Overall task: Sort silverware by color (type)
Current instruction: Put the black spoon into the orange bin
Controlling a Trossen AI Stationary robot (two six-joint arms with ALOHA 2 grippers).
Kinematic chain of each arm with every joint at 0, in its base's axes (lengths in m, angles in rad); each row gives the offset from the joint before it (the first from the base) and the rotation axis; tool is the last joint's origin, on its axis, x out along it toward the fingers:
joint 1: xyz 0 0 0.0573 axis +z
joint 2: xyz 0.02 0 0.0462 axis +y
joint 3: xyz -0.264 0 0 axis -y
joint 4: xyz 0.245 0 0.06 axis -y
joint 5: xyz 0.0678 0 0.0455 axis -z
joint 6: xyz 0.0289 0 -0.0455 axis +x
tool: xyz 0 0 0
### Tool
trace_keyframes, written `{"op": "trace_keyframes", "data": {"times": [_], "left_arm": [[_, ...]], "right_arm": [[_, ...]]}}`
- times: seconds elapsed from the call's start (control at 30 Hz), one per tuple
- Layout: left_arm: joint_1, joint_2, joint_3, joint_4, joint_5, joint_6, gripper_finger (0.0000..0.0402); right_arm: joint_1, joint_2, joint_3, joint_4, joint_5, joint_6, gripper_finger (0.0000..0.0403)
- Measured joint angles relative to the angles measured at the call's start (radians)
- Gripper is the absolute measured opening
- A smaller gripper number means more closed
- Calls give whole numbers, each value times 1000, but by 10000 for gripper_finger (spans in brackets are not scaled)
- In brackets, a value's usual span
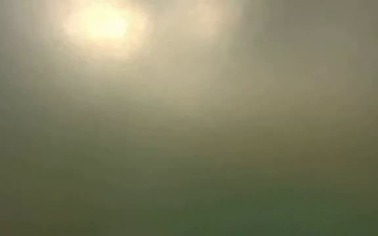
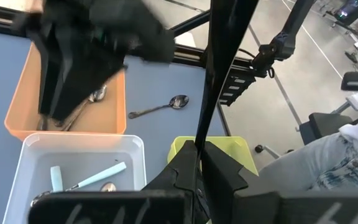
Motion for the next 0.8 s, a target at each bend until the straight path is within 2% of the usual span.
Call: {"op": "trace_keyframes", "data": {"times": [0.23, 0.37, 0.53, 0.8], "left_arm": [[4, 2, -10, 20, -11, 0, 0], [30, 6, -10, 39, -23, 0, 0], [62, 21, -15, 52, -87, -21, 0], [68, 93, -23, 90, -179, -105, 0]], "right_arm": [[0, -137, 0, 4, 0, -61, 77], [0, -142, 0, 15, 0, -75, 78], [-3, -109, 0, 66, -52, -124, 108], [-5, -105, 0, 109, -39, -127, 164]]}}
